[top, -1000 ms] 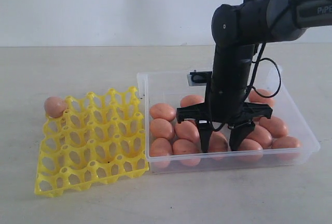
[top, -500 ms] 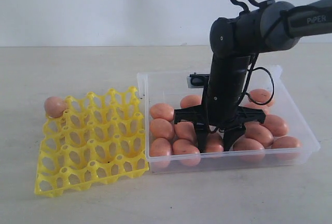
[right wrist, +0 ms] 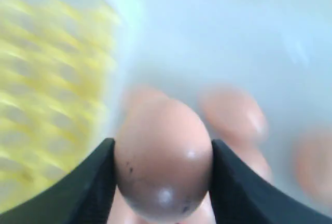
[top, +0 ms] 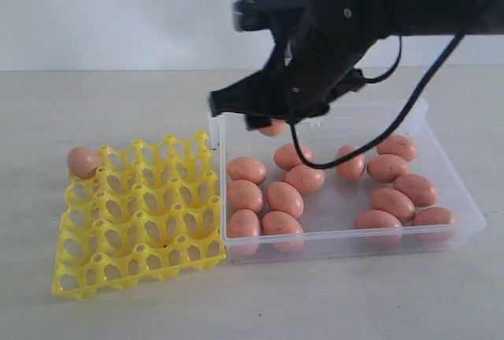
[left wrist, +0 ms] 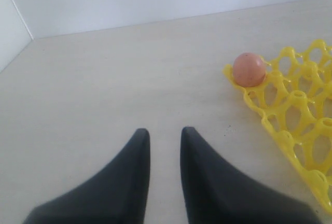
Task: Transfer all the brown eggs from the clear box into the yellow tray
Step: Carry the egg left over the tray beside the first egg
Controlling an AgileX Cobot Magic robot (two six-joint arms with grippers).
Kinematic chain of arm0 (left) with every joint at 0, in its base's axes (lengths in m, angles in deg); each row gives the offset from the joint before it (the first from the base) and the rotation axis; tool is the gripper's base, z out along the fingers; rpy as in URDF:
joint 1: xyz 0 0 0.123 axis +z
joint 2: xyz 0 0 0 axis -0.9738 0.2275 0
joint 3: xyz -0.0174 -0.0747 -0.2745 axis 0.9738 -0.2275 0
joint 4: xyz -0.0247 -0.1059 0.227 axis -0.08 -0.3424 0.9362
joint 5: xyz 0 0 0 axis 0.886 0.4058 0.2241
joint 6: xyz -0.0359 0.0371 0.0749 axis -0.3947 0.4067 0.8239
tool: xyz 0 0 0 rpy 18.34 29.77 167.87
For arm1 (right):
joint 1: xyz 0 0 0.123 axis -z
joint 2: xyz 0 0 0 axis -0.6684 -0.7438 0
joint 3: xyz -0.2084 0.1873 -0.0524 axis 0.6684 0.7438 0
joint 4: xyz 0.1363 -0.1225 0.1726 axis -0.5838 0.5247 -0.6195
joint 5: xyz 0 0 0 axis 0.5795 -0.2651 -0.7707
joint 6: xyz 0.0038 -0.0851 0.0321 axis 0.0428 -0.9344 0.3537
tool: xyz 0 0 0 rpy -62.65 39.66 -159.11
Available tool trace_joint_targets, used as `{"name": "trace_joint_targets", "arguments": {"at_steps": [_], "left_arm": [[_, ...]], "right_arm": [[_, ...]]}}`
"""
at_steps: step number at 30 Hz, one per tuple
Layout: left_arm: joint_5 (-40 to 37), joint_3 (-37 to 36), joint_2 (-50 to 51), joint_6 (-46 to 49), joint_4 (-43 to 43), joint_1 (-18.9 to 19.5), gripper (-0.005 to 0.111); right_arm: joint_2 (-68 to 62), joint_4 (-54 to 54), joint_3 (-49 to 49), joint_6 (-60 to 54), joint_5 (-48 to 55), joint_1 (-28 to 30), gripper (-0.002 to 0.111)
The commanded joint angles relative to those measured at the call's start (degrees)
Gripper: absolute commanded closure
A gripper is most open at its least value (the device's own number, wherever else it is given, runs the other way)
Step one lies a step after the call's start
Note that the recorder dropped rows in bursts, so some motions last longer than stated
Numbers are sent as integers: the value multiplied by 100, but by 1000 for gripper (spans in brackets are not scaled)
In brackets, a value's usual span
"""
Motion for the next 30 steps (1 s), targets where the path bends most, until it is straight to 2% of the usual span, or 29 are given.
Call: {"name": "trace_joint_targets", "arguments": {"at_steps": [1,6,8,12,16,18,22,30], "left_arm": [[41,-22,-11,-11,-11,12,85],[41,-22,-11,-11,-11,12,85],[41,-22,-11,-11,-11,12,85],[41,-22,-11,-11,-11,12,85],[41,-22,-11,-11,-11,12,85],[41,-22,-11,-11,-11,12,85],[41,-22,-11,-11,-11,12,85],[41,-22,-11,-11,-11,12,85]], "right_arm": [[254,651,700,45,-3079,-540,108],[-478,263,741,4,-6217,-569,108],[-913,-331,535,-48,-6849,-569,108],[-1737,-195,-95,1000,-6553,-556,108],[-2301,1447,-660,2754,-6552,-412,108],[-2497,2324,-933,3288,-6495,-349,108],[-2814,3226,-1370,3760,-6020,-318,108],[-3318,3364,-1861,3879,-5493,-318,108]]}}
